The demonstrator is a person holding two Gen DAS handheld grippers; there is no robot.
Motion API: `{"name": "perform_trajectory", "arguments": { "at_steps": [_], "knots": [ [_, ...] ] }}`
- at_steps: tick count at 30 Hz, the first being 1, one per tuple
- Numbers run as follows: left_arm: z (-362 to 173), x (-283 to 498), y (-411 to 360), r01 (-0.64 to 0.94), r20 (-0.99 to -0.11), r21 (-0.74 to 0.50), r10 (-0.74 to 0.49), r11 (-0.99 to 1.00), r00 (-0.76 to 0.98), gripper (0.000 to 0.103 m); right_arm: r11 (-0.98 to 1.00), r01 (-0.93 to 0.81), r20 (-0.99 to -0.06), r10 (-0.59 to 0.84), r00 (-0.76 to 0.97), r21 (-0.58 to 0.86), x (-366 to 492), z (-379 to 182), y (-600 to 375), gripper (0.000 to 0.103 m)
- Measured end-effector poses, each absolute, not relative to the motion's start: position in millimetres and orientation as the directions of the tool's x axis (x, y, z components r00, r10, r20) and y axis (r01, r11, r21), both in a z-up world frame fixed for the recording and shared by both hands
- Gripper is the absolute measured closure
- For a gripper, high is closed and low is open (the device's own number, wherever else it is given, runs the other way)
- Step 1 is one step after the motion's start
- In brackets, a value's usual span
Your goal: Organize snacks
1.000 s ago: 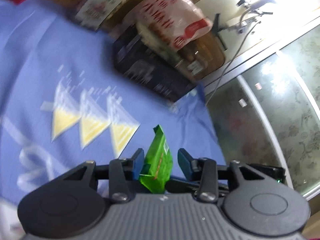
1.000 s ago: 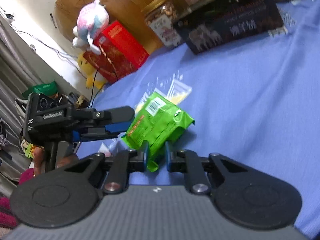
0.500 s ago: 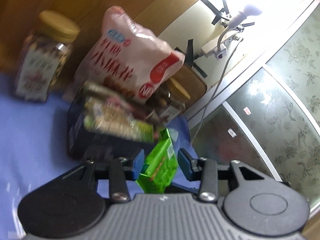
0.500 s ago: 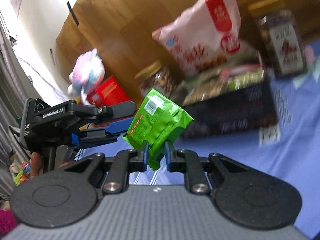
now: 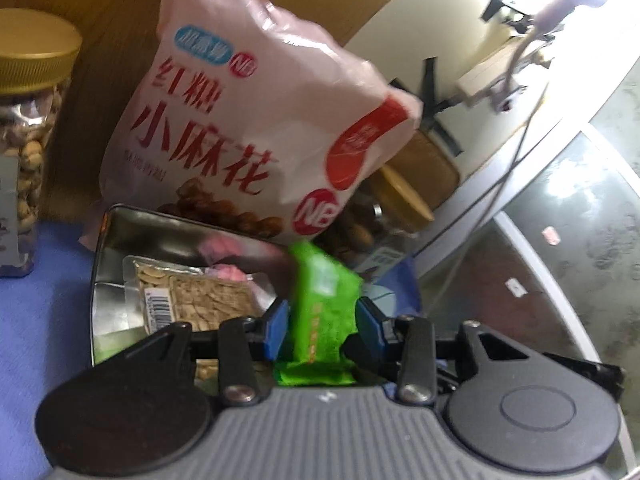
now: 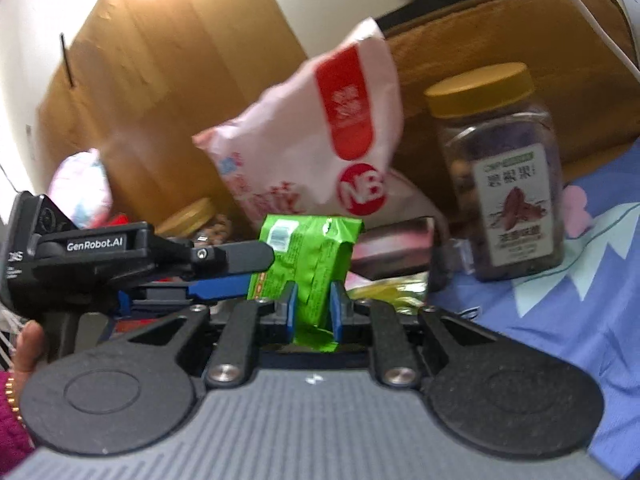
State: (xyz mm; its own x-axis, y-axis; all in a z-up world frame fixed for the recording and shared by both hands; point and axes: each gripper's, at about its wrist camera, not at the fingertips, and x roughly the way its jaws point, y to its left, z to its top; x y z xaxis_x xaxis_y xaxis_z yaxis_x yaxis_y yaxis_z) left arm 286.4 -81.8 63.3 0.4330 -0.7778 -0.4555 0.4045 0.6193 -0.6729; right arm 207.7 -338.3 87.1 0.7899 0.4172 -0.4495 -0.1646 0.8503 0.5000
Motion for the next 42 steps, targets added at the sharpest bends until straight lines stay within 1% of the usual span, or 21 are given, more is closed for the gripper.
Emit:
{"name": "perform_trajectory", "arguments": {
  "at_steps": [3, 6, 10, 16, 18, 20, 22, 24, 26, 31, 32, 33, 35, 36, 38, 41, 42],
  "knots": [
    [64, 285, -82, 0.403, -0.469, -0.647, -0.755, 0.647, 0.459, 0.066, 0.883, -0.144, -0.453, 0.362, 0.815, 0.446, 206, 82, -335, 0.081],
    [74, 276, -80, 0.413, -0.488, -0.594, -0.717, 0.691, 0.498, 0.066, 0.892, -0.128, -0.443, 0.334, 0.832, 0.433, 200, 86, -336, 0.081],
    [92, 248, -75, 0.408, -0.519, -0.51, -0.65, 0.757, 0.556, 0.066, 0.877, -0.121, -0.411, 0.335, 0.848, 0.465, 183, 98, -337, 0.081],
    [103, 176, -76, 0.442, -0.559, -0.311, -0.538, 0.841, 0.631, 0.065, 0.867, -0.103, -0.388, 0.32, 0.864, 0.487, 135, 100, -327, 0.081],
    [100, 154, -73, 0.432, -0.575, -0.281, -0.511, 0.857, 0.639, 0.062, 0.858, -0.084, -0.387, 0.313, 0.867, 0.507, 112, 97, -325, 0.081],
    [95, 135, -70, 0.418, -0.602, -0.271, -0.491, 0.867, 0.63, 0.062, 0.851, -0.065, -0.387, 0.304, 0.871, 0.522, 88, 93, -323, 0.08],
    [90, 118, -65, 0.399, -0.623, -0.257, -0.467, 0.88, 0.628, 0.06, 0.847, -0.046, -0.404, 0.3, 0.864, 0.53, 67, 89, -320, 0.08],
    [85, 101, -61, 0.373, -0.639, -0.219, -0.422, 0.902, 0.644, 0.052, 0.846, -0.034, -0.431, 0.305, 0.849, 0.531, 52, 85, -315, 0.08],
    [83, 85, -56, 0.344, -0.646, -0.189, -0.38, 0.92, 0.662, 0.048, 0.845, -0.026, -0.451, 0.31, 0.837, 0.534, 39, 83, -310, 0.08],
    [73, 56, -43, 0.287, -0.669, -0.115, -0.288, 0.951, 0.685, 0.041, 0.831, -0.035, -0.467, 0.346, 0.814, 0.555, 16, 81, -295, 0.08],
    [72, 52, -41, 0.278, -0.672, -0.101, -0.271, 0.955, 0.689, 0.036, 0.834, -0.042, -0.468, 0.35, 0.812, 0.55, 13, 82, -291, 0.08],
    [71, 48, -38, 0.269, -0.673, -0.089, -0.257, 0.959, 0.693, 0.026, 0.836, -0.049, -0.467, 0.353, 0.811, 0.547, 10, 83, -287, 0.08],
    [69, 41, -33, 0.254, -0.671, -0.072, -0.235, 0.964, 0.703, 0.016, 0.834, -0.061, -0.463, 0.363, 0.809, 0.548, 7, 85, -281, 0.08],
    [68, 39, -31, 0.247, -0.672, -0.069, -0.228, 0.967, 0.704, 0.012, 0.833, -0.065, -0.461, 0.367, 0.808, 0.549, 4, 86, -278, 0.08],
    [67, 35, -26, 0.236, -0.674, -0.068, -0.219, 0.969, 0.705, 0.01, 0.834, -0.074, -0.458, 0.372, 0.807, 0.547, 1, 88, -272, 0.08],
    [68, 32, -22, 0.227, -0.671, -0.063, -0.209, 0.972, 0.711, 0.0, 0.837, -0.088, -0.454, 0.379, 0.806, 0.541, -1, 92, -265, 0.08],
    [68, 32, -22, 0.224, -0.669, -0.057, -0.204, 0.973, 0.715, 0.0, 0.838, -0.091, -0.454, 0.379, 0.806, 0.538, -2, 93, -263, 0.078]
  ]
}}
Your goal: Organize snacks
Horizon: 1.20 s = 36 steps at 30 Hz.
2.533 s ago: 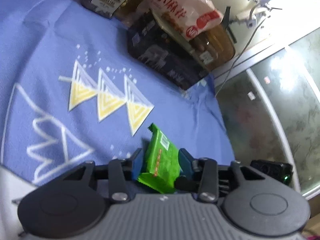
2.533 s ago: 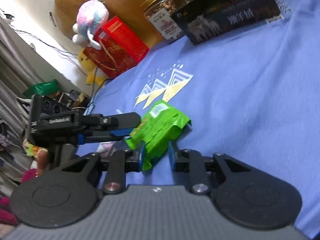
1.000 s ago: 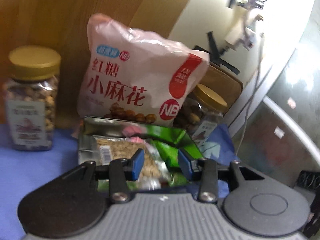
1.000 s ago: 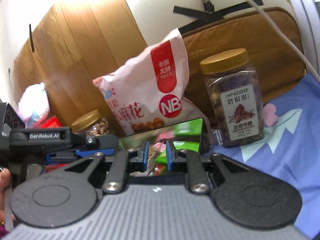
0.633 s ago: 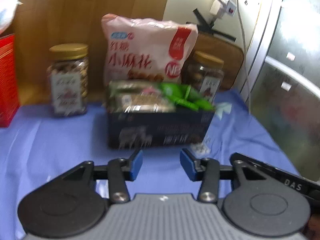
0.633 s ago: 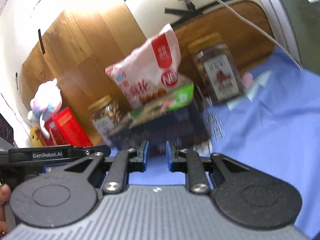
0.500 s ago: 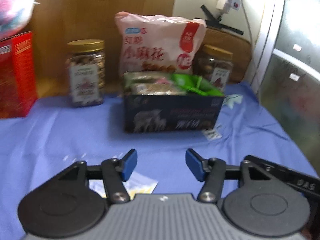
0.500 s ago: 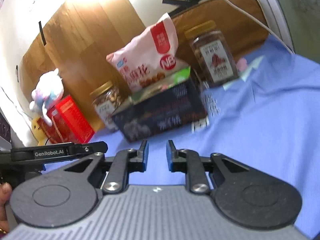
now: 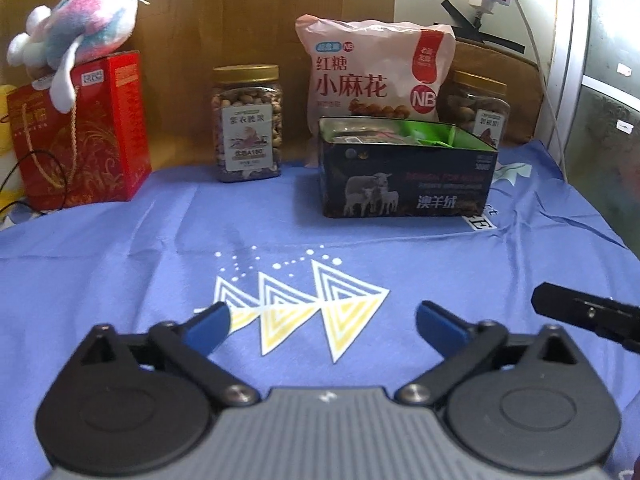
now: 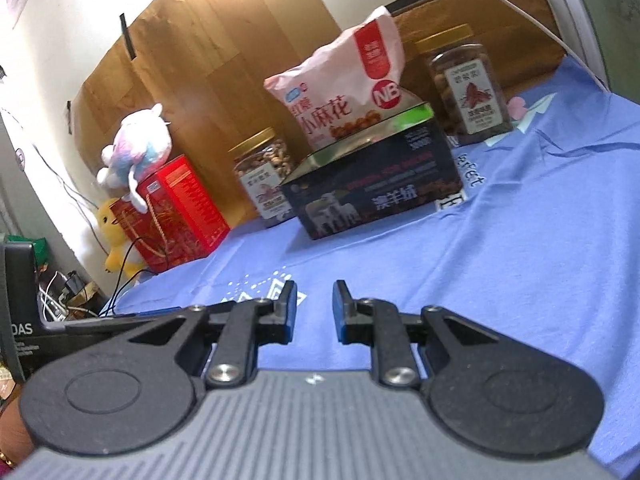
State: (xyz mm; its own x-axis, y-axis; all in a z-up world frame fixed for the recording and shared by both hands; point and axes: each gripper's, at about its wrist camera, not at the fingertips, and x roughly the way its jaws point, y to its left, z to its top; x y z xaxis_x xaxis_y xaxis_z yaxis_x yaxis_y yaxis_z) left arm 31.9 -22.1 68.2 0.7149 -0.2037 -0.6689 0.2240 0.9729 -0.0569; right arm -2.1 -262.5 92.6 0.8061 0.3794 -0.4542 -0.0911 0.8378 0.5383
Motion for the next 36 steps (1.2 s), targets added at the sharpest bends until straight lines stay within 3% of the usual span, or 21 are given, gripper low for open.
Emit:
{"name": "perform_trajectory", "arguments": {
  "at_steps": [6, 12, 27, 36],
  "knots": [
    [70, 34, -26, 0.218, -0.689, -0.017, -0.17, 0.976, 0.704, 0.0, 0.847, -0.08, -0.455, 0.359, 0.815, 0.525, -5, 99, -258, 0.069],
    [69, 37, -38, 0.216, -0.718, 0.053, -0.113, 0.975, 0.687, 0.0, 0.853, -0.078, -0.448, 0.347, 0.824, 0.516, -8, 103, -258, 0.068],
    [79, 28, -42, 0.217, -0.656, 0.072, -0.118, 0.973, 0.746, 0.0, 0.846, -0.062, -0.438, 0.335, 0.834, 0.53, -13, 105, -260, 0.066],
    [80, 26, -44, 0.216, -0.668, 0.066, -0.118, 0.974, 0.735, 0.0, 0.843, -0.054, -0.435, 0.33, 0.838, 0.535, -14, 106, -261, 0.062]
  ]
}}
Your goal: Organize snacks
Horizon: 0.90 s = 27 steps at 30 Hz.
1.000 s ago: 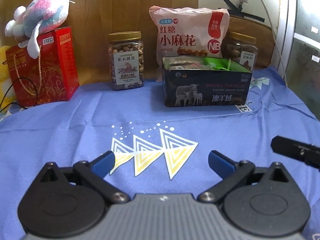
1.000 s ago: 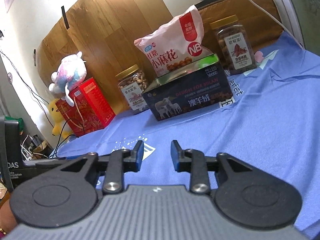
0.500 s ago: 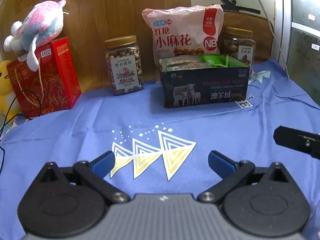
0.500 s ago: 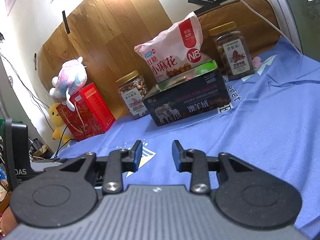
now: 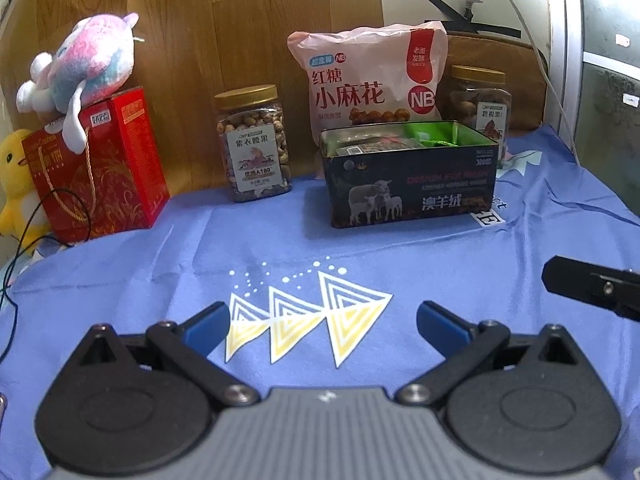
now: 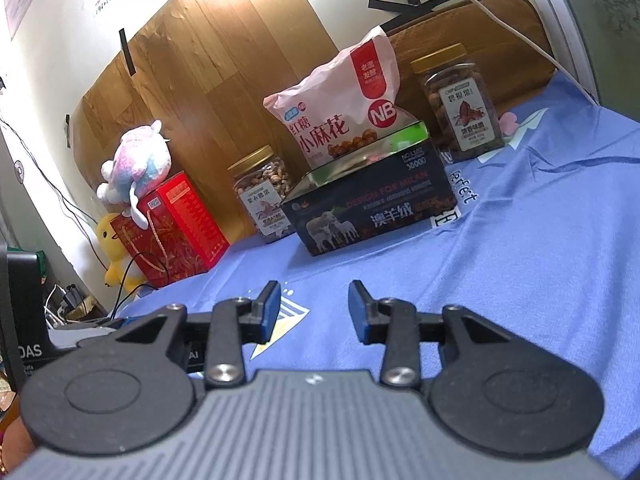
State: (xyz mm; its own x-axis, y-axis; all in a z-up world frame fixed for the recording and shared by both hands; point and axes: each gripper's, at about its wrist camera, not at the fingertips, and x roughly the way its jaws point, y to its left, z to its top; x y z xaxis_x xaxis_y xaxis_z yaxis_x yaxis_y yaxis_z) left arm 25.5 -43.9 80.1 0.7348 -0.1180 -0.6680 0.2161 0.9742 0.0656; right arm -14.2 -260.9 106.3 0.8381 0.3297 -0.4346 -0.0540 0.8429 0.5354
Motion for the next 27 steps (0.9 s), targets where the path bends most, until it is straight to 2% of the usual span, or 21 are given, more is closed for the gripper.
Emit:
{"name": "perform_trajectory", "arguments": {
  "at_steps": [27],
  "knots": [
    [80.5, 28.4, -37.8, 0.209, -0.699, 0.007, -0.145, 0.978, 0.7, 0.0, 0.843, -0.028, -0.436, 0.306, 0.846, 0.537, -15.8, 107.2, -262.8, 0.06]
  ]
}}
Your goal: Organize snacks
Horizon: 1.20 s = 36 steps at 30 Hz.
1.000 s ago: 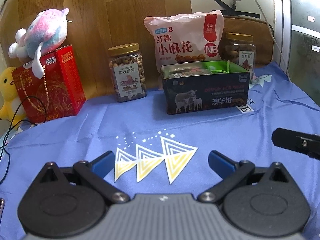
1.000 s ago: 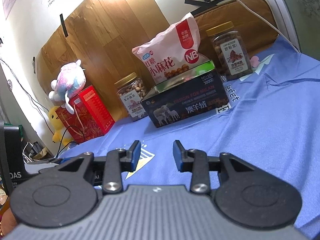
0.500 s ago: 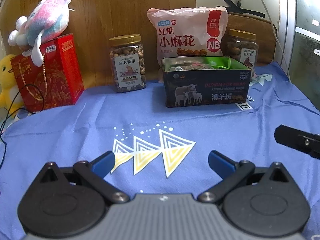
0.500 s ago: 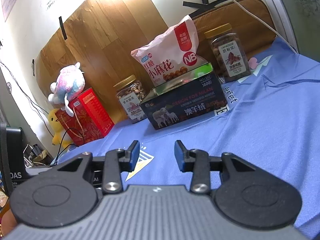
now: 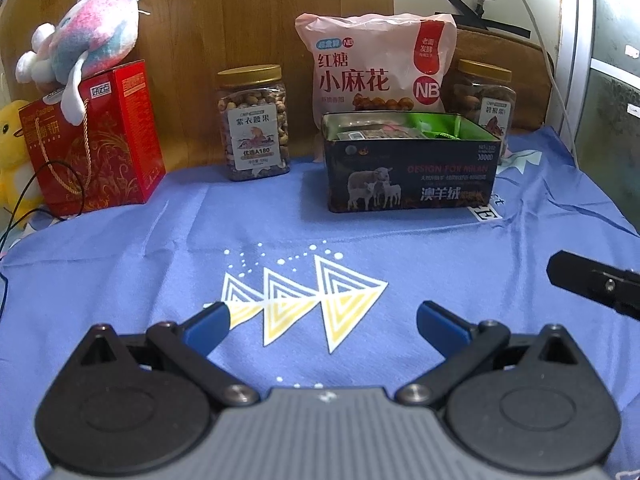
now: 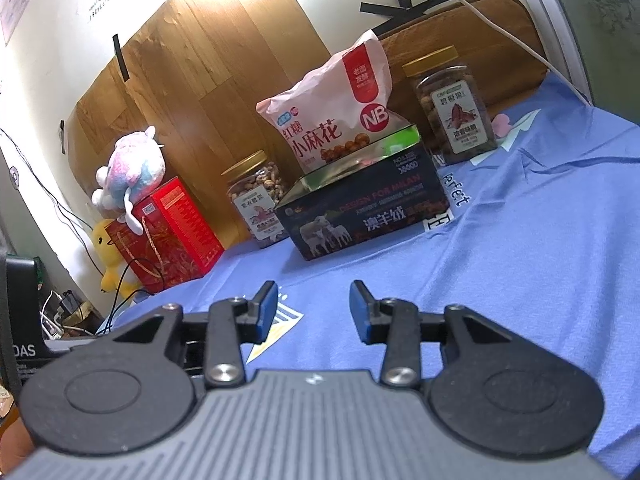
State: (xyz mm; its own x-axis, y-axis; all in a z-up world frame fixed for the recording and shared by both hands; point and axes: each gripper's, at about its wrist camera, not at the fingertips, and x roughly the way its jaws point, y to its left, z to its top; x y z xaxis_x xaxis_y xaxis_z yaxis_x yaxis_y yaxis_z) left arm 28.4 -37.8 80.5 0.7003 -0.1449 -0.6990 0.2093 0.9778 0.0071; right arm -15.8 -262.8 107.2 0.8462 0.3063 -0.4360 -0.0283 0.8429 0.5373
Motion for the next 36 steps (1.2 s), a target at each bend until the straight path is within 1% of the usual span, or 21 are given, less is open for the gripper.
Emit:
{"name": "perform_trajectory", "arguments": {
  "at_steps": [9, 18, 24, 29, 36],
  "knots": [
    [81, 29, -34, 0.189, -0.697, -0.002, -0.137, 0.982, 0.704, 0.0, 0.836, -0.019, -0.438, 0.306, 0.846, 0.548, -14, 104, -267, 0.06],
    [96, 23, -29, 0.166, -0.621, 0.026, -0.114, 0.986, 0.775, 0.0, 0.841, -0.024, -0.438, 0.306, 0.845, 0.541, -16, 108, -262, 0.059],
    [101, 20, -25, 0.138, -0.596, 0.039, -0.088, 0.99, 0.798, 0.0, 0.844, -0.026, -0.439, 0.305, 0.845, 0.536, -16, 109, -262, 0.055],
    [104, 14, -22, 0.11, -0.549, 0.062, -0.058, 0.992, 0.834, 0.0, 0.847, -0.028, -0.439, 0.303, 0.846, 0.531, -17, 110, -261, 0.055],
    [105, 11, -27, 0.113, -0.539, 0.098, -0.043, 0.989, 0.841, 0.0, 0.845, -0.028, -0.434, 0.301, 0.849, 0.533, -19, 111, -262, 0.055]
  ]
}}
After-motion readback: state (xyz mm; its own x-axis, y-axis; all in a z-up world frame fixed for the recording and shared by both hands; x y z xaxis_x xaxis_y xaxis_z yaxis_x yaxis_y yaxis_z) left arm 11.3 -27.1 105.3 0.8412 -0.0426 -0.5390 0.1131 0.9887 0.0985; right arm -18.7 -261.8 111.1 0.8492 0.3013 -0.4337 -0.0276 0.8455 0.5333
